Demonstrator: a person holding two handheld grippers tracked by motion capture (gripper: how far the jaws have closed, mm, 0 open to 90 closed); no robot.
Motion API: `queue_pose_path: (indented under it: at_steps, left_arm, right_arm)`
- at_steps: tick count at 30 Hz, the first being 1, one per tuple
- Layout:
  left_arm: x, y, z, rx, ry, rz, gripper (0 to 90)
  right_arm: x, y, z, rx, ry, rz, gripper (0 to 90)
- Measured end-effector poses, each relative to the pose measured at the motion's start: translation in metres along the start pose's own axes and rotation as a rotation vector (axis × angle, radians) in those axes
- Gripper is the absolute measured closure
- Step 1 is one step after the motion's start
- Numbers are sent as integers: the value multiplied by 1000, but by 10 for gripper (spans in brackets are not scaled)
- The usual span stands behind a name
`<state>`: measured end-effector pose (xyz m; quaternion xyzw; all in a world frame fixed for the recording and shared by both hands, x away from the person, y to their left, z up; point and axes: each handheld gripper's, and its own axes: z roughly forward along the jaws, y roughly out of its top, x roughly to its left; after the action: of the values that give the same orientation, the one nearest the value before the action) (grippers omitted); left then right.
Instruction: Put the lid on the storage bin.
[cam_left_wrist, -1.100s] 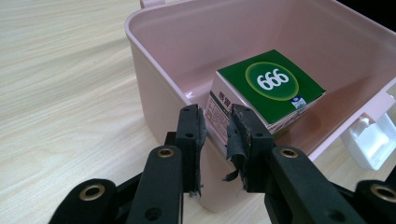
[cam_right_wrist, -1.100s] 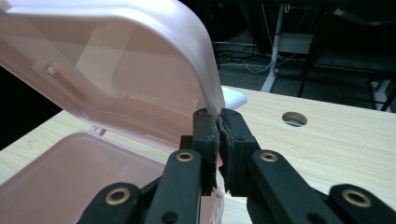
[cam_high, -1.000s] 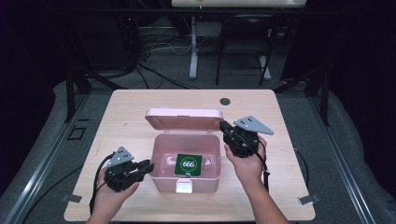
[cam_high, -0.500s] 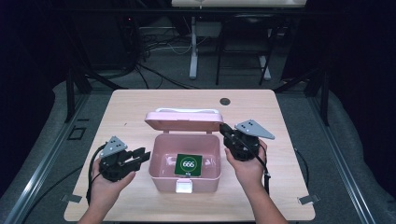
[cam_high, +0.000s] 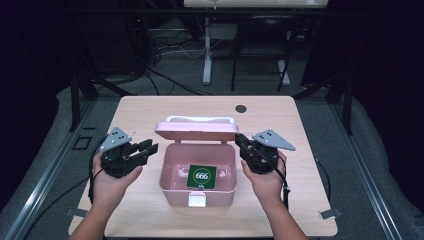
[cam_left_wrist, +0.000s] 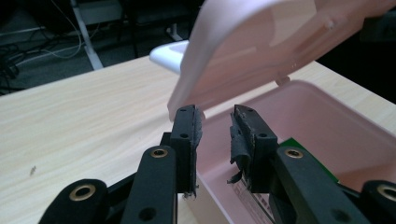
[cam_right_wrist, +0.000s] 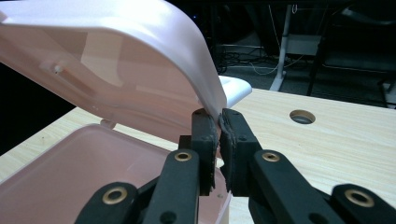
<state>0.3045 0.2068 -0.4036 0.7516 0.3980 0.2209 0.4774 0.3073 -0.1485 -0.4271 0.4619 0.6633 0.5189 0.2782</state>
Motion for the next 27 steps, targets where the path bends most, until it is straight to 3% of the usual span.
queue_pose_path:
  at_steps: [7,27]
  left_arm:
    - [-2,16,4,-28,7,8,696]
    - [-3,25,5,-39,5,13,748]
  right_arm:
    - [-1,-2,0,6,8,2,832]
    - [-3,-11,1,30,-2,1,824]
